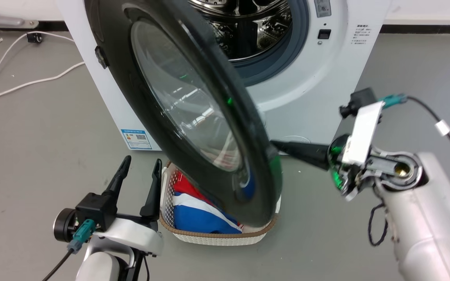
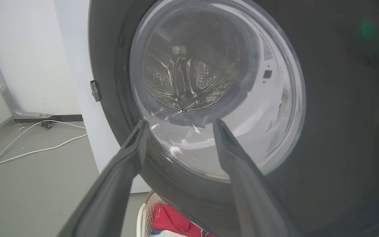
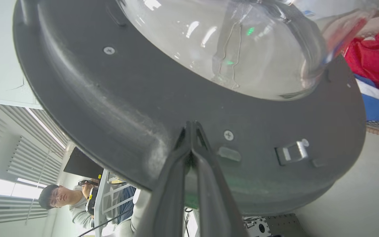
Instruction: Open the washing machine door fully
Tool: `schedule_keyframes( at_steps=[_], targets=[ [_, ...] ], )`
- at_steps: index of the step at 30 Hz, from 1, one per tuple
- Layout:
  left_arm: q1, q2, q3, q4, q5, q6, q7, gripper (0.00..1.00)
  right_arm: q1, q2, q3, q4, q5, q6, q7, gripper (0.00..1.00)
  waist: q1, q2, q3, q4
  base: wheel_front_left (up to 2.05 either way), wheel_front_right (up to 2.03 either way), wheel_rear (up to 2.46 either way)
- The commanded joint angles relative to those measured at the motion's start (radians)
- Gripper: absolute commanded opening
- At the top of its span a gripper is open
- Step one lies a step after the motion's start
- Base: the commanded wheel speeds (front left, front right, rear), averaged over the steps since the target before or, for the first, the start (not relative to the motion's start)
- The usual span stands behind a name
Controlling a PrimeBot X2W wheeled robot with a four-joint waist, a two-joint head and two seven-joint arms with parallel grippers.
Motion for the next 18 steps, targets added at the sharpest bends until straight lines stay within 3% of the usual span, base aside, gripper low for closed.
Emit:
schedule_keyframes(
  at_steps=[1, 12, 18],
  targets=[
    [0.008, 0.002, -0.006, 0.002, 0.005, -0.002, -0.002, 1.0, 0.038, 0.018, 0.014, -0.021, -0.005, 0.0, 0.001, 0.0, 0.0002, 0.0, -0.003, 0.001, 0.0, 0.0, 0.0],
    [0.02, 0.003, -0.032, 0.011, -0.006, -0.002, -0.002, 1.0, 0.184, 0.052, 0.129, -0.171, 0.059, 0.0, -0.049, 0.0, 0.0002, 0.0, -0.012, 0.004, 0.0, 0.0, 0.0],
    [0.024, -0.001, -0.024, 0.013, -0.009, -0.002, -0.002, 1.0, 0.228, 0.049, 0.18, -0.22, 0.078, 0.0, -0.205, 0.0, 0.0002, 0.0, -0.023, -0.002, 0.0, 0.0, 0.0]
  ],
)
